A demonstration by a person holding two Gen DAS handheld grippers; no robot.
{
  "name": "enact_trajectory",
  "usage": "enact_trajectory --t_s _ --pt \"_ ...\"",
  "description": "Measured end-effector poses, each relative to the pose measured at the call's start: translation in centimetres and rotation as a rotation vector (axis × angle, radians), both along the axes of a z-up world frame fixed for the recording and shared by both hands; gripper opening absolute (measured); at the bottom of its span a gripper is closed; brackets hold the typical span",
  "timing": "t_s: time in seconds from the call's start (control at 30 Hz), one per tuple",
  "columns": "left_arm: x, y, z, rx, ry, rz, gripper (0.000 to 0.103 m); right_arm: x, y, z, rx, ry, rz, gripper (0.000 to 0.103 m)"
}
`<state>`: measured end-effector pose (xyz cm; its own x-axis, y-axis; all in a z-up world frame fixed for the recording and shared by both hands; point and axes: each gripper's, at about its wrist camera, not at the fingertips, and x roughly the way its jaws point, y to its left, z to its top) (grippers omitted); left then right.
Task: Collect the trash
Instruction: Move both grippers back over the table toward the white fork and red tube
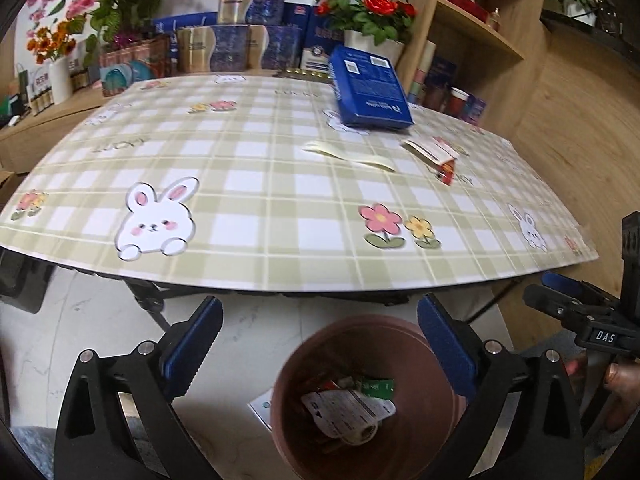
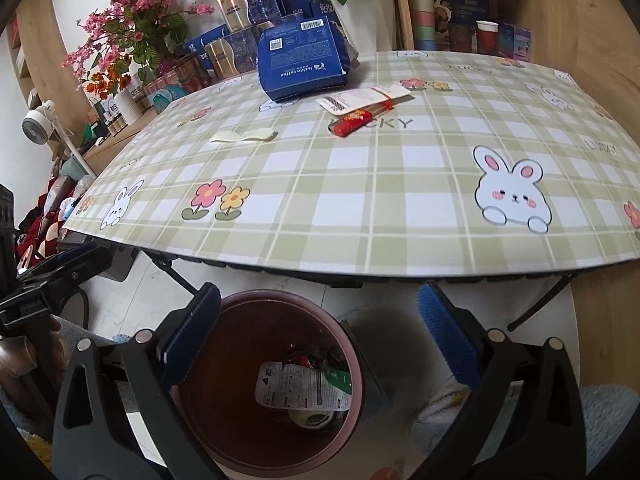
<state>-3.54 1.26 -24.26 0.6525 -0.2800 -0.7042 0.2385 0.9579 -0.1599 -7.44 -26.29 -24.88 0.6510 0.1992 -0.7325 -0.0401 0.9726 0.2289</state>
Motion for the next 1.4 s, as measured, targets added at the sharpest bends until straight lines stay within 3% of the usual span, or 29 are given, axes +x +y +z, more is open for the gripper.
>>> enact_trajectory --t_s 0.67,0.9,1.07,1.4 --pt "4.8 -0.5 3.7 0.062 -0.095 0.006 0.096 6.8 -0.4 3.9 -0.021 -0.002 0.06 0.097" --pt "6.3 -2.3 3.9 0.085 -0.064 -0.048 0.096 8.3 -1.4 4.3 -0.018 0.007 0.019 0.097" --pt "7.8 -3.3 3.8 0.054 -0.023 -0.057 0.095 9.0 -1.9 3.8 -0.028 0.027 0.009 0.097" --pt "10.6 -5.4 3.1 0.04 0.048 -0.091 0.084 11.0 -3.3 3.3 -0.029 0.04 -0.017 0.097"
